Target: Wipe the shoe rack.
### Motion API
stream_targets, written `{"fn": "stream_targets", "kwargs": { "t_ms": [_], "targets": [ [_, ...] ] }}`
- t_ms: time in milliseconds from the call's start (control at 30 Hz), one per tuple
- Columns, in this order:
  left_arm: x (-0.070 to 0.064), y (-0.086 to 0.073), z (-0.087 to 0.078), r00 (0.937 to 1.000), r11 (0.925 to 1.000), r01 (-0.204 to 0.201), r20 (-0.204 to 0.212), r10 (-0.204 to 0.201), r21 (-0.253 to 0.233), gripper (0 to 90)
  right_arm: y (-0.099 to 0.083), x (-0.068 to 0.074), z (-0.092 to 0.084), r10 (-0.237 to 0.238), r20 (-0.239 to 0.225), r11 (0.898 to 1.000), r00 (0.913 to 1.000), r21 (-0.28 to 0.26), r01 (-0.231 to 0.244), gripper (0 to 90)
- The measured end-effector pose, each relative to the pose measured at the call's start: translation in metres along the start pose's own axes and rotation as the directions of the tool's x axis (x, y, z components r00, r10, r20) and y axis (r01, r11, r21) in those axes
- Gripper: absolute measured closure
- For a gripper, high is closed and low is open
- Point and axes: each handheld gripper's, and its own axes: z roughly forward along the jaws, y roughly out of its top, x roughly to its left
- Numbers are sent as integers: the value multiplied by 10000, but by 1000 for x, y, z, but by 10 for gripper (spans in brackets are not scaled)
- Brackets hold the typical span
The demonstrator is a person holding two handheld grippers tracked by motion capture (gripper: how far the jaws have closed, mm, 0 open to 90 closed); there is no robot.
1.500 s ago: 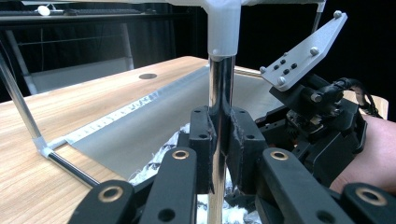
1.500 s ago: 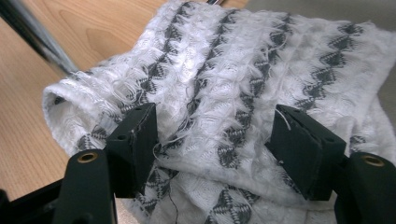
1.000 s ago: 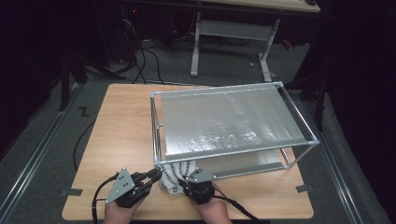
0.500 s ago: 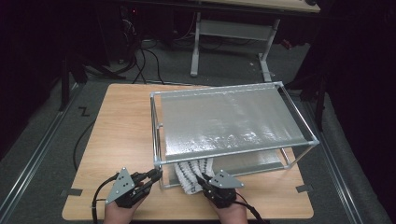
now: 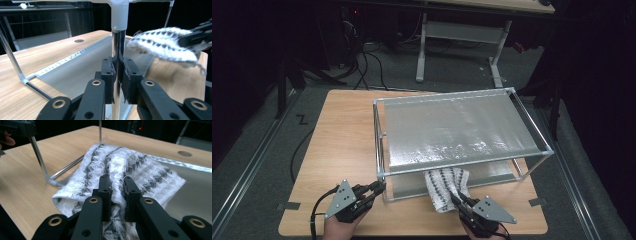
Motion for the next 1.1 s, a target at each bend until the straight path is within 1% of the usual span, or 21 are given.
{"fn": "stream_targets", "kwargs": {
  "t_ms": [100,133,200,333,533,733,800,900,967,1100],
  "targets": [
    [0,0,0,10000,10000,5,1,-5,-3,807,0,-1,-11,28,87,9996,10000,-264,-25,796],
    [0,0,0,10000,10000,7,2,-7,-4,807,1,-1,-16,-41,128,9992,9999,-389,46,796],
    [0,0,0,10000,10000,1,6,-1,-2,807,2,-1,-21,-100,63,9985,9999,-532,104,796],
    [0,0,0,10000,10000,2,17,-2,-5,807,5,1,-33,-225,16,9947,9997,-999,225,797],
    [0,0,0,10000,10000,4,16,-4,-9,807,16,6,-51,-441,136,9827,9989,-1793,458,798],
    [0,0,0,10000,10000,17,13,-17,-34,807,32,6,-68,-458,408,9615,9981,-2692,552,801],
    [0,0,0,10000,10000,16,7,-16,-26,807,39,5,-70,-498,573,9534,9971,-2948,646,801],
    [0,0,0,10000,10000,17,-8,-17,-26,807,46,4,-69,-531,644,9477,9965,-3114,706,800],
    [0,0,0,10000,10000,16,-11,-16,-24,807,52,3,-66,-458,605,9443,9971,-3231,630,800],
    [0,0,0,10000,10000,15,-21,-15,-31,807,64,3,-53,-411,502,9392,9979,-3387,558,798]
  ]
}}
